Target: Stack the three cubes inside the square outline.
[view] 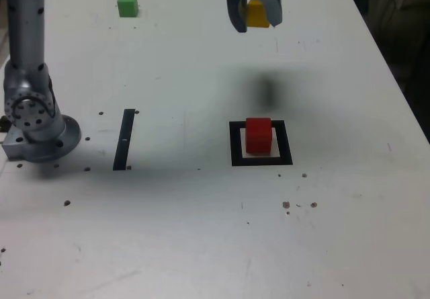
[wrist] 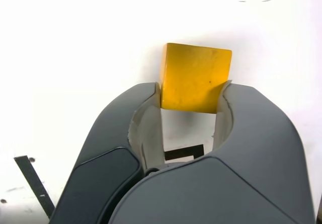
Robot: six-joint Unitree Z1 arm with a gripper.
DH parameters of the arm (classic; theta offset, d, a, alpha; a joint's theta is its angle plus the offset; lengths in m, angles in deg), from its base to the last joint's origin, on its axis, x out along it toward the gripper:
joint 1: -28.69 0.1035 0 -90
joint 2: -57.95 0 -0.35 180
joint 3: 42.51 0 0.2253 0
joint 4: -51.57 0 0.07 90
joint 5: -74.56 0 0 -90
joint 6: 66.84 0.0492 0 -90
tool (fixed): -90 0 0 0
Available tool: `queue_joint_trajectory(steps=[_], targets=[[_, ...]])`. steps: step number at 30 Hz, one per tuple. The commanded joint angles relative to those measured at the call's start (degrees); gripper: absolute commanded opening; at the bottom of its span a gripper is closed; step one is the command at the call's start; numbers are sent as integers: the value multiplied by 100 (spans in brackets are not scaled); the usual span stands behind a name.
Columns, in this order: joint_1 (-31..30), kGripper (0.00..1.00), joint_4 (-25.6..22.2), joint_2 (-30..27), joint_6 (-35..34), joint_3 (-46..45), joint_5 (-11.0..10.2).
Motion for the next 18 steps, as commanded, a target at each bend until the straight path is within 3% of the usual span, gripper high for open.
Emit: queue_joint_trajectory(steps=[1, 18], targets=[[-192, 33, 68, -220, -257, -244, -44], [-1523, 33, 128, -790, -2097, -1219, -377]])
